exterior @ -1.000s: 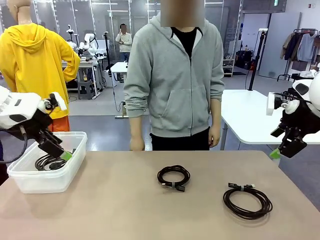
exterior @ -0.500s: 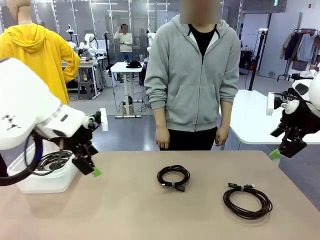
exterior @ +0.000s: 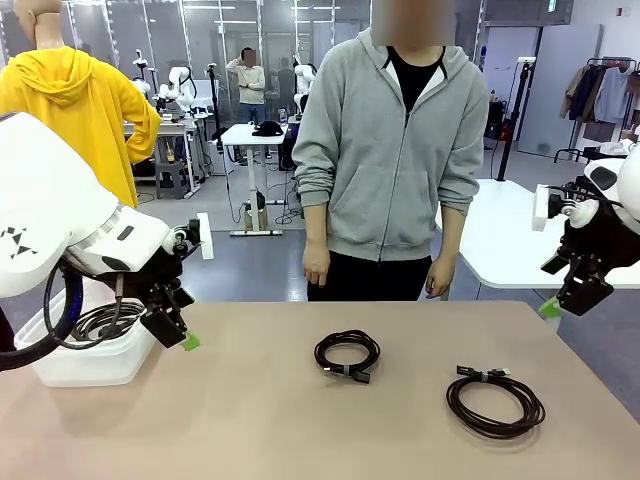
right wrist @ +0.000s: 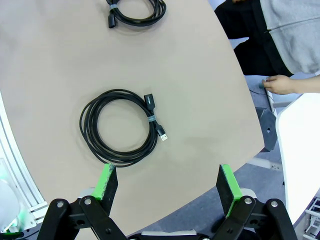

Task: Organize and store the cables.
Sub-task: Place the USB Extension Cable into the Organizing box.

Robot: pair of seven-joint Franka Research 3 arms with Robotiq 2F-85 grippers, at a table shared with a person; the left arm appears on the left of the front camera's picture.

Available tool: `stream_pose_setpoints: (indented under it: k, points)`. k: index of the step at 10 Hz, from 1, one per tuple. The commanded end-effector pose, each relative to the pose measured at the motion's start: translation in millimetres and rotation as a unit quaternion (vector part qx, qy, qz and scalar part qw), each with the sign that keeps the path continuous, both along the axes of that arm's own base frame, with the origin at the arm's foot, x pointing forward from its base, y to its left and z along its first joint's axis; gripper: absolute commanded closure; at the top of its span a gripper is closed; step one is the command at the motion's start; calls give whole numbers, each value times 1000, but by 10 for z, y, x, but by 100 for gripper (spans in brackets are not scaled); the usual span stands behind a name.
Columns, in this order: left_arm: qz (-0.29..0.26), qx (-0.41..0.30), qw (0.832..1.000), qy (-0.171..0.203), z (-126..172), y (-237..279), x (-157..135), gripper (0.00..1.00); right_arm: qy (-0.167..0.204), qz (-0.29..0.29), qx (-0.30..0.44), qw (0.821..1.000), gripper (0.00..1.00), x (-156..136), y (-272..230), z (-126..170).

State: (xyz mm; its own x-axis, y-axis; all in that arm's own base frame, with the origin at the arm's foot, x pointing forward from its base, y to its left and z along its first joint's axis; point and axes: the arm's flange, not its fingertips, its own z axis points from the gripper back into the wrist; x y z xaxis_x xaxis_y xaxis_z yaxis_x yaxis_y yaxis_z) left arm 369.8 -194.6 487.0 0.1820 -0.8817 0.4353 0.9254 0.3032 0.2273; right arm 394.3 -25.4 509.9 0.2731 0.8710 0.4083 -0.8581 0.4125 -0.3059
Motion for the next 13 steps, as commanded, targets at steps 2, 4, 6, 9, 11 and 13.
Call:
stream_pose_setpoints:
  k: [2, 4, 6, 9, 11, 13]
  points:
    - [0, 0, 1000, 0, 0, 0, 0, 0, 1, 0, 0, 1000, 0, 6, -1, -2]
    - [-59, 20, 998, 4, 39, -440, 435, 0, 1, 0, 0, 1000, 0, 6, -1, -2]
    - [-91, 45, 995, 19, -66, -1041, 784, 0, 1, 0, 0, 1000, 0, 6, -1, -2]
    - [-109, 77, 990, 47, -470, -1788, 940, 0, 1, 0, 0, 1000, 0, 6, -1, -2]
    - [-86, 94, 990, 60, -710, -2143, 1020, 0, 1, 0, 0, 1000, 0, 6, -1, -2]
    - [-90, 110, 988, 61, -716, -2284, 1090, 0, 1, 0, 0, 1000, 0, 6, -1, -2]
